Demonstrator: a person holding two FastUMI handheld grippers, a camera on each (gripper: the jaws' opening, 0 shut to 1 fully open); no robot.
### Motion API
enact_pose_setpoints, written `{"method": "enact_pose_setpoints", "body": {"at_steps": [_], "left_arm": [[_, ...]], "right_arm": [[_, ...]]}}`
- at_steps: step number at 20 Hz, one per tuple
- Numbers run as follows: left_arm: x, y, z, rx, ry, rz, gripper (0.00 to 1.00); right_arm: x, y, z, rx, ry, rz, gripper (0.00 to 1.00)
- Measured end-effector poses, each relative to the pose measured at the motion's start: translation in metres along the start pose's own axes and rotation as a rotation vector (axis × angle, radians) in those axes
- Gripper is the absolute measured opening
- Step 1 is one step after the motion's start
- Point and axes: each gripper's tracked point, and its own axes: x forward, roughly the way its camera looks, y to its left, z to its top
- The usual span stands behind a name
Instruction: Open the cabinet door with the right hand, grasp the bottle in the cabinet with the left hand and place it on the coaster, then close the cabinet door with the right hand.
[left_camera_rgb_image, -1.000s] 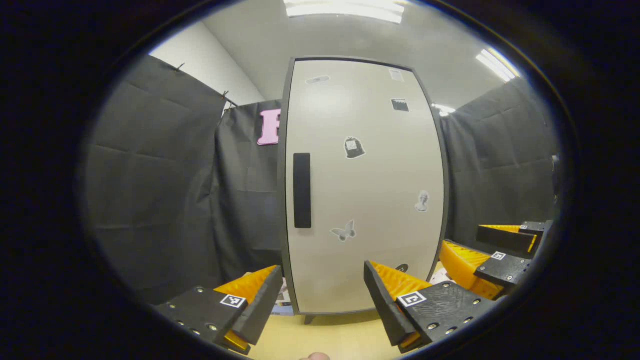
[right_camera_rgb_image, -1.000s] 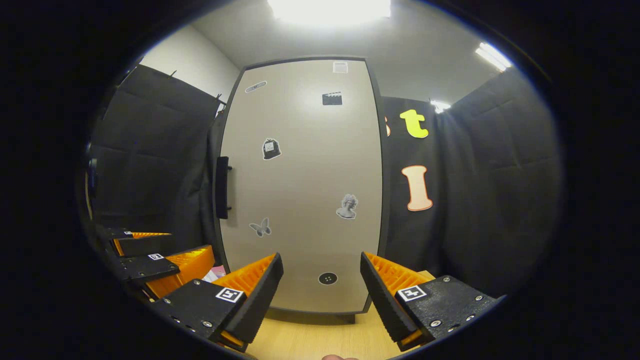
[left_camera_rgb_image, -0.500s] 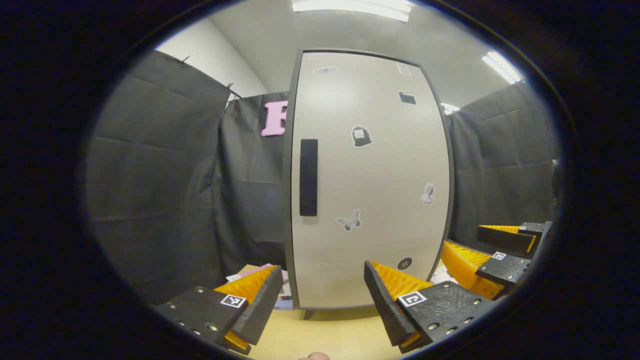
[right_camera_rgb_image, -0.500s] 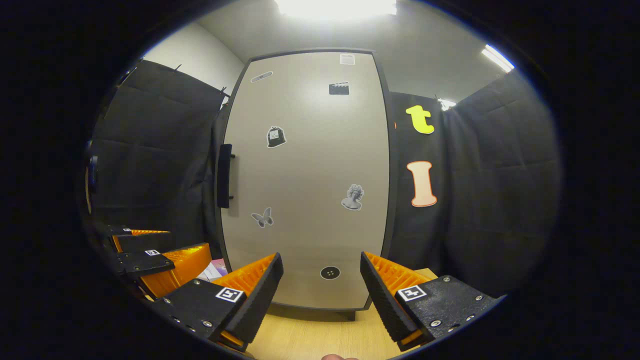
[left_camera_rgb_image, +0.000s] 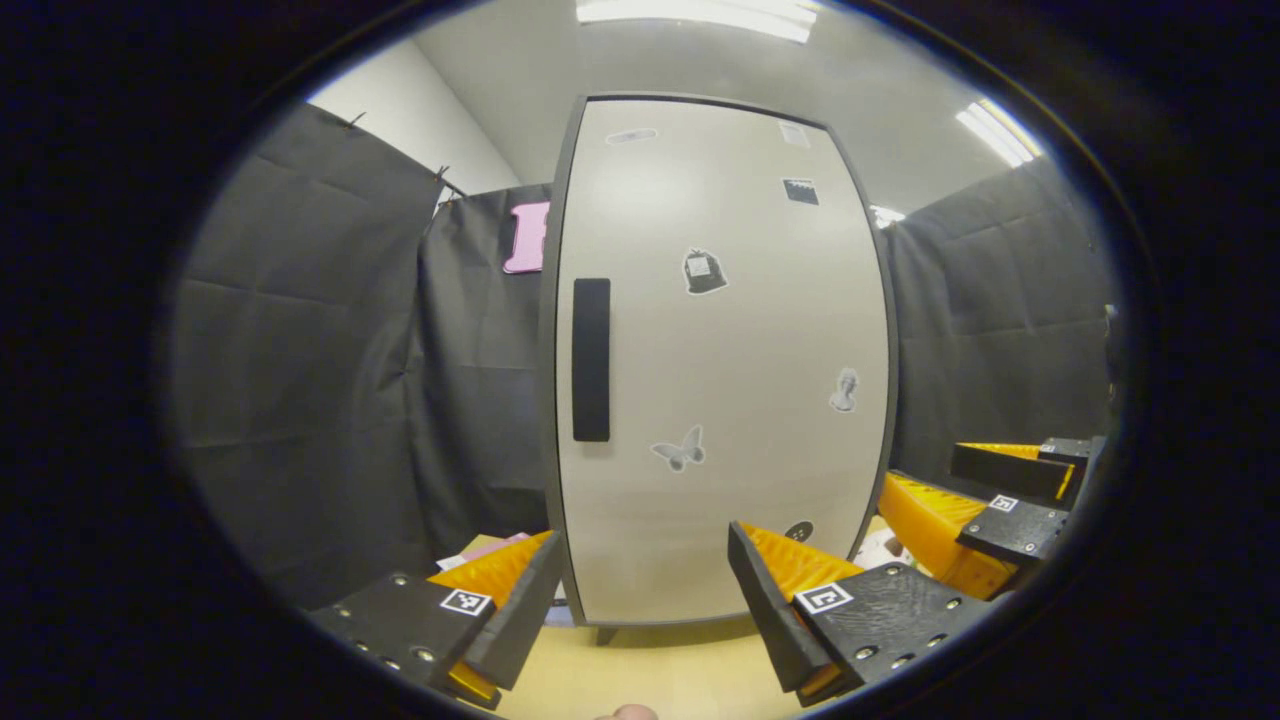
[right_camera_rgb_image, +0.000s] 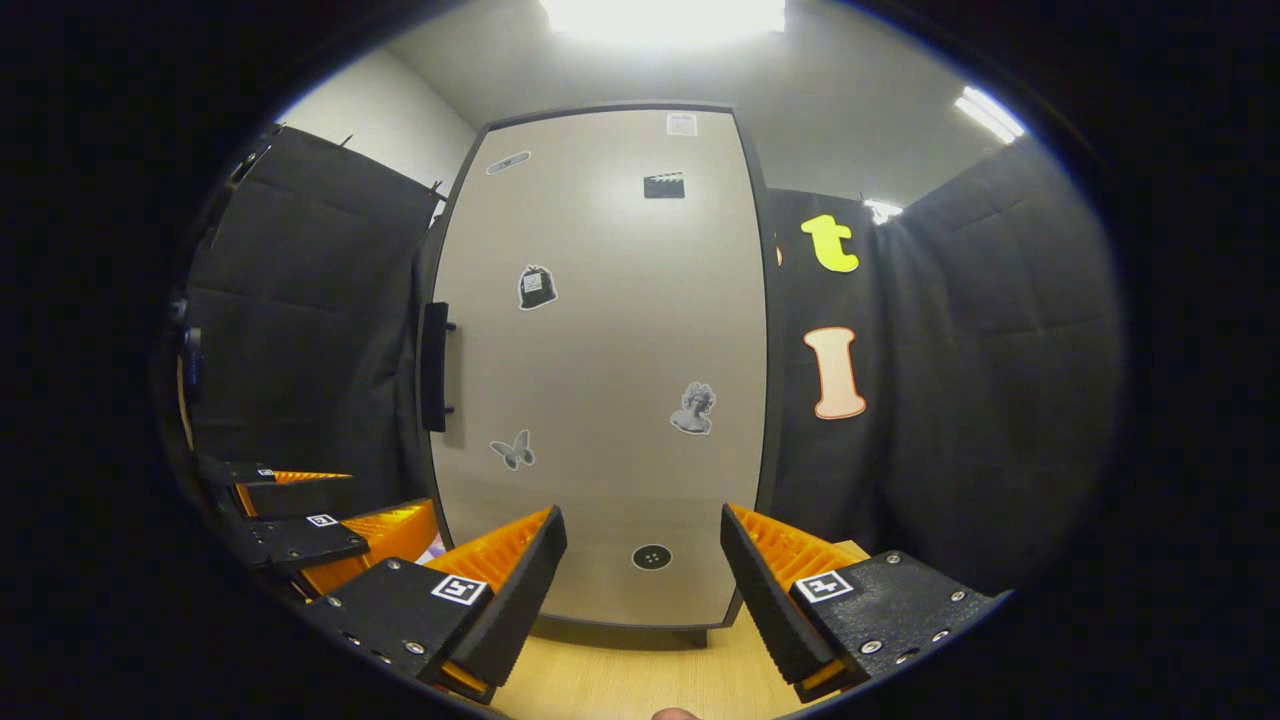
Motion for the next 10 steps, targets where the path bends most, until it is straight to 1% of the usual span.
{"method": "enact_pose_setpoints", "body": {"at_steps": [1, 2, 4, 5, 6, 9, 10], "left_arm": [[0.0, 0.001, 0.002, -0.002, -0.002, 0.001, 0.96], [0.0, 0.001, 0.004, -0.005, -0.006, 0.0, 0.93], [0.0, 0.004, 0.006, -0.007, -0.007, 0.006, 0.94], [0.0, 0.004, 0.008, -0.005, -0.007, 0.006, 0.96], [0.0, 0.005, 0.008, -0.001, -0.008, 0.009, 0.94], [-0.003, 0.006, 0.009, 0.014, -0.009, 0.008, 0.93], [-0.006, 0.006, 0.008, 0.022, -0.011, 0.003, 0.96]], "right_arm": [[0.001, 0.0, 0.003, 0.003, -0.006, -0.002, 0.96], [0.002, 0.001, 0.004, 0.001, -0.012, -0.002, 0.96], [0.004, 0.002, 0.009, -0.006, -0.02, 0.0, 0.96], [0.006, 0.003, 0.012, -0.007, -0.026, 0.004, 0.96], [0.007, 0.003, 0.013, -0.01, -0.03, 0.005, 0.96], [0.015, 0.003, 0.016, -0.015, -0.033, 0.009, 0.96], [0.017, 0.003, 0.017, -0.014, -0.032, 0.008, 0.96]]}}
